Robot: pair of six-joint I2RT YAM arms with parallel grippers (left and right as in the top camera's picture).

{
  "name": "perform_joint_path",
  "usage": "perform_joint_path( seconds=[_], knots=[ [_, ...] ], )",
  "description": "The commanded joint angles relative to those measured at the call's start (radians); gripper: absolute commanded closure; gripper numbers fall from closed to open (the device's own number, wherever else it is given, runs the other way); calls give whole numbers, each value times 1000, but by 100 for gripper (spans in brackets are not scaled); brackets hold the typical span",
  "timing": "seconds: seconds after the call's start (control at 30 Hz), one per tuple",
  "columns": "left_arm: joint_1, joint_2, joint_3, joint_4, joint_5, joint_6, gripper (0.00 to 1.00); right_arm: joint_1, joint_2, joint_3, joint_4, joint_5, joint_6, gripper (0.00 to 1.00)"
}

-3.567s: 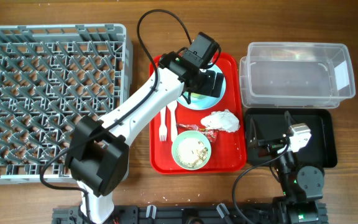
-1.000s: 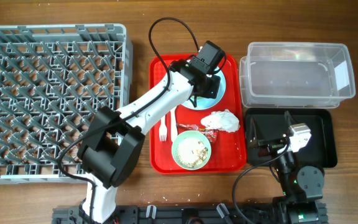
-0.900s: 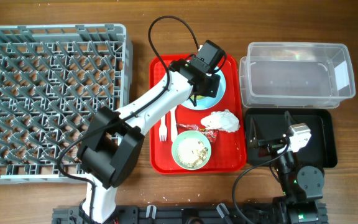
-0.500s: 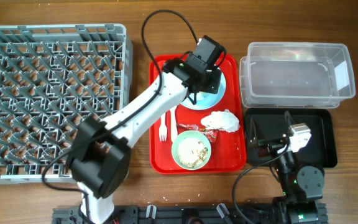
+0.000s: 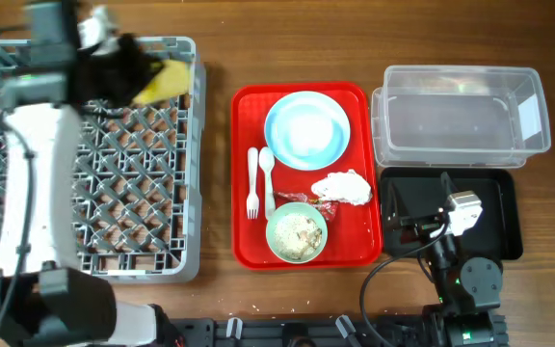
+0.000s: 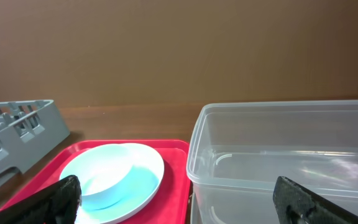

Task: Sort waste into correct bins and load items into the dishwasher rack
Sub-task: 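Lift the yellow cup and carry it left over the dish rack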

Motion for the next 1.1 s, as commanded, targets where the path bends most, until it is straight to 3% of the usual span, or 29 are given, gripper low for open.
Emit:
perform_joint_path(
  seconds=[0.0,0.1,0.27,0.47,0.57,0.77,0.93,1.07],
  knots=[
    [224,9,-24,-26,228,2,96,-4,-4,-1,6,-12,-19,0],
    [394,15,-92,21,320,2,96,-4,-4,-1,6,-12,-20,0],
    [557,127,-232,343,653,-10,96,-4,-4,-1,6,-12,-20,0],
    [574,304,-232,352,689,-6,96,-4,-4,-1,6,-12,-20,0],
    [574,372,-232,351,781,-5,96,-4,-4,-1,6,-12,-19,0],
    [572,384,-238,321,776,56,96,-4,-4,-1,6,-12,-20,0],
    [599,384,-238,137,513,56,96,-4,-4,-1,6,-12,-20,0],
    [646,383,-238,126,490,136,96,-4,-4,-1,6,-12,-20,0]
  ],
)
